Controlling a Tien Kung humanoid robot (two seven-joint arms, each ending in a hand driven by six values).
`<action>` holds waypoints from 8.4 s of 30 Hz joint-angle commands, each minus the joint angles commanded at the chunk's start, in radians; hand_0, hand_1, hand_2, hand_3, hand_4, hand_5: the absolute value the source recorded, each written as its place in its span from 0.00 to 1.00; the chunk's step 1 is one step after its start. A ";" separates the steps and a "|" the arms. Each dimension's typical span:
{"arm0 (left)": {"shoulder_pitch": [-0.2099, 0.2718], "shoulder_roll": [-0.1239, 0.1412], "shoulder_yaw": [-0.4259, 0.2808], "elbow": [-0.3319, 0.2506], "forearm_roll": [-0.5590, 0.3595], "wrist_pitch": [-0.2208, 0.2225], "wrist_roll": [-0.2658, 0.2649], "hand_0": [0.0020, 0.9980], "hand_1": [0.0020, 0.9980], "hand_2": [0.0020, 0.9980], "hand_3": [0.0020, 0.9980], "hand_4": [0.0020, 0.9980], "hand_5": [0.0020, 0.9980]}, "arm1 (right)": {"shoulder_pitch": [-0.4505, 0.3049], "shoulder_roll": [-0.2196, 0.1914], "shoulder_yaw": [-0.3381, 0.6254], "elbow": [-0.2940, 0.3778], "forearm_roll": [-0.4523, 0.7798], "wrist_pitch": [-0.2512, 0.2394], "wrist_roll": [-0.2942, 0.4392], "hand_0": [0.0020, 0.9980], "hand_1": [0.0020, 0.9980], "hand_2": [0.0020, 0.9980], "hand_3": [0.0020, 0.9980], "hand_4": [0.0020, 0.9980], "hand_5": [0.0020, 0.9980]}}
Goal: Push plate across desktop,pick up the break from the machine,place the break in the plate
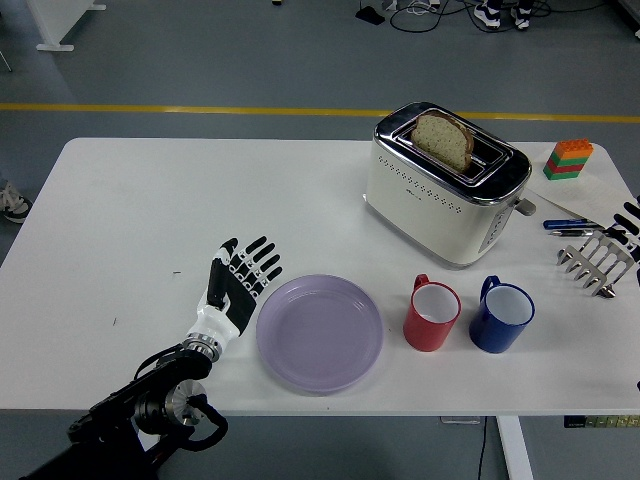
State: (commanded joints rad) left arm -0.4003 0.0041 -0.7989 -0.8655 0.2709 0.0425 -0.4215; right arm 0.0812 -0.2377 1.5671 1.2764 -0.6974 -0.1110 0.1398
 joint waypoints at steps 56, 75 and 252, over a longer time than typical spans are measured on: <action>0.520 0.100 -0.523 -0.727 0.402 0.231 0.213 0.72 0.73 0.72 0.69 0.50 1.00 | 1.083 0.054 -0.887 -0.920 -0.519 0.141 -0.027 0.91 0.83 0.85 0.86 0.88 0.36; 0.496 0.102 -0.511 -0.711 0.400 0.228 0.204 0.72 0.72 0.72 0.69 0.49 1.00 | 1.199 0.230 -0.941 -1.096 -0.494 0.198 -0.127 0.87 0.80 0.80 0.81 0.89 0.39; 0.484 0.103 -0.515 -0.641 0.398 0.225 0.179 0.73 0.70 0.69 0.67 0.46 1.00 | 0.813 0.042 -0.774 -0.250 -0.227 -0.174 -0.301 0.12 0.23 0.34 0.45 0.41 0.00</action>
State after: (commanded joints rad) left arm 0.0837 0.1075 -1.3139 -1.5063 0.6688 0.2671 -0.2422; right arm 0.8941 -0.1959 0.7933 1.0265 -0.9242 -0.2853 -0.1616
